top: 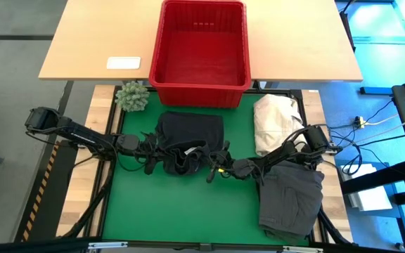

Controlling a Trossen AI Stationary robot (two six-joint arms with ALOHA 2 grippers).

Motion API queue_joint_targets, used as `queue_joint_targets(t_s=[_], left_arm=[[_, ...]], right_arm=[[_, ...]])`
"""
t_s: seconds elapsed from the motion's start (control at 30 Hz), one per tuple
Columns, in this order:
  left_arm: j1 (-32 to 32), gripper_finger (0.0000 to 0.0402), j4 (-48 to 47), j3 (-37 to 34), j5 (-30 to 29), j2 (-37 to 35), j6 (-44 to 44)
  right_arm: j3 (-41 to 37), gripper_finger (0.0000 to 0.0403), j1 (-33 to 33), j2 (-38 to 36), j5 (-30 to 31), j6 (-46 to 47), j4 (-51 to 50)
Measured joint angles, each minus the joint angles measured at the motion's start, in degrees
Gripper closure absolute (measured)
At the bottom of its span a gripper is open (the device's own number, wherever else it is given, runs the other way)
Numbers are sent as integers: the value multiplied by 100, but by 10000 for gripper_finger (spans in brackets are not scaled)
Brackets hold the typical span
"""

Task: Fold laundry
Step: Fold the gray short

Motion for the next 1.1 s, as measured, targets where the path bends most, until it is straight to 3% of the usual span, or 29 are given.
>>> queue_joint_targets(t_s=[1.1], left_arm=[[-4, 379, -9, 0, 20, 0, -4]], right_arm=[[0, 392, 7, 0, -2, 107, -79]])
